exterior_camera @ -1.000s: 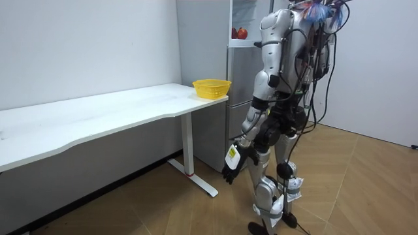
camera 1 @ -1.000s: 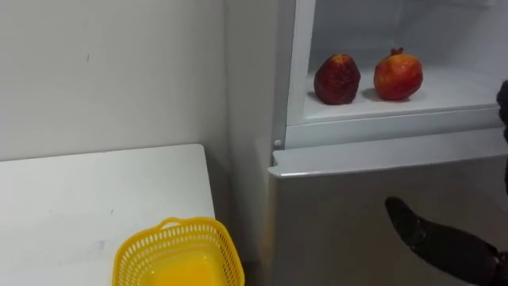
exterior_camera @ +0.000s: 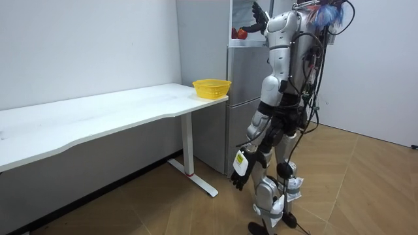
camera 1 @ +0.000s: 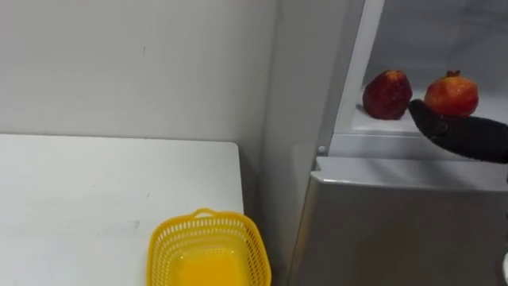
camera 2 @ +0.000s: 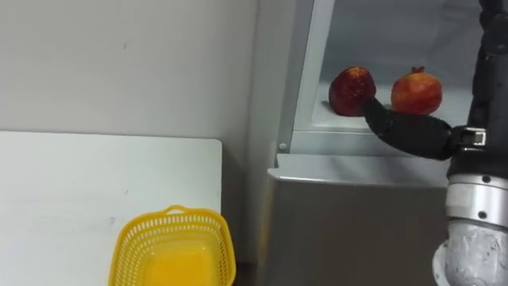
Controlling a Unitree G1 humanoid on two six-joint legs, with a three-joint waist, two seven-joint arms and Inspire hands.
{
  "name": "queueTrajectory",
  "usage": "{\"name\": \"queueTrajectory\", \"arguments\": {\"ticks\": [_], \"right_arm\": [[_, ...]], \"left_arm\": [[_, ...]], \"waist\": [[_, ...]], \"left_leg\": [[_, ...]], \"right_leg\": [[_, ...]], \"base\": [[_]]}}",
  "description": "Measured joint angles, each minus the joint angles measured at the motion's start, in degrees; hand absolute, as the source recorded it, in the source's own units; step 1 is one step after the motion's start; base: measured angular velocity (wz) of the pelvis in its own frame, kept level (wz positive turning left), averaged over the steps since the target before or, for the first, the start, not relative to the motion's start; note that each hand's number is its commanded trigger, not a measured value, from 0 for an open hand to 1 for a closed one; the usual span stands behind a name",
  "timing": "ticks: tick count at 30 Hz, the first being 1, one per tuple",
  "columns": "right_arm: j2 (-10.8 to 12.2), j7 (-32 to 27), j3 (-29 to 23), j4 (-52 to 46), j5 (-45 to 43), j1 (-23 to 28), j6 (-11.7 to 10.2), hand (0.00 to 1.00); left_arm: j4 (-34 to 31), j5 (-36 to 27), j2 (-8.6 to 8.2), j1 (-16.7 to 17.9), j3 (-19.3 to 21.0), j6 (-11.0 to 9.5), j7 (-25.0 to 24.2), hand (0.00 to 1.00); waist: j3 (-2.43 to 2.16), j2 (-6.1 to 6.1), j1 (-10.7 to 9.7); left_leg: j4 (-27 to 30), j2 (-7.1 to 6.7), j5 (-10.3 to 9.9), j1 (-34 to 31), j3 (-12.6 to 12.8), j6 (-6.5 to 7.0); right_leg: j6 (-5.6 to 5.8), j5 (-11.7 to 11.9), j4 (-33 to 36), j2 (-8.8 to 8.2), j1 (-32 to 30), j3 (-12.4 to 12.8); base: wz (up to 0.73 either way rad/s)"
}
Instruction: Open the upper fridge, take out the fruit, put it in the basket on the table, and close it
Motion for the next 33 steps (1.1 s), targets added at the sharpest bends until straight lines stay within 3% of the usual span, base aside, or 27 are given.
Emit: {"name": "queueTrajectory", "arguments": {"ticks": [6,12,17,22,26,33], "right_arm": [[-1.7,1.2,0.2,7.6,-0.3,-5.8,1.2,0.00],[-2.2,2.0,0.2,9.6,-0.3,-6.5,2.1,0.00],[-4.2,4.4,0.5,10.0,-0.3,-6.5,2.9,0.00],[-6.1,5.8,2.0,10.2,-1.7,-6.5,4.3,0.00],[-8.3,6.4,4.2,15.4,-2.4,-8.4,4.8,0.00],[-10.0,6.7,7.1,18.8,-4.1,-9.0,5.1,0.00]], "left_arm": [[-1.5,2.9,0.11,-0.1,1.0,0.6,0.0,0.00],[-2.2,3.6,0.12,0.6,1.9,0.8,0.0,0.00],[-2.8,4.6,0.22,0.5,3.7,1.3,-0.1,0.00],[-2.8,4.6,0.67,0.3,4.4,1.6,-0.7,0.00],[-2.8,4.5,1.17,-0.1,4.3,1.8,-1.1,0.00],[-2.8,4.1,1.46,-0.1,4.1,1.8,-1.1,0.00]], "waist": [[-0.22,-0.28,0.8],[-0.28,-0.26,1.9],[-0.35,-0.37,2.7],[-0.46,-1.15,3.5],[-0.07,-2.46,3.7],[-0.45,-3.23,3.9]], "left_leg": [[0.9,-0.14,0.0,-0.5,-1.6,-0.05],[1.2,-0.48,0.2,-1.0,-2.4,0.11],[1.3,-0.85,0.6,-1.2,-2.6,0.37],[1.2,-0.92,0.7,-1.1,-2.6,0.44],[1.3,-0.90,0.7,-1.4,-2.8,0.45],[1.4,-1.00,0.8,-1.3,-2.8,0.52]], "right_leg": [[0.00,0.0,-0.1,-0.23,0.2,-1.7],[0.00,0.0,-0.1,-0.63,0.2,-3.2],[0.00,0.0,0.0,-0.96,0.2,-3.4],[0.00,0.0,0.2,-1.32,0.4,-3.5],[0.00,0.0,0.9,-1.30,0.2,-3.7],[0.00,0.0,1.0,-1.27,0.2,-3.7]], "base": [[0.14],[0.08],[0.03],[0.00],[0.00],[0.00]]}}
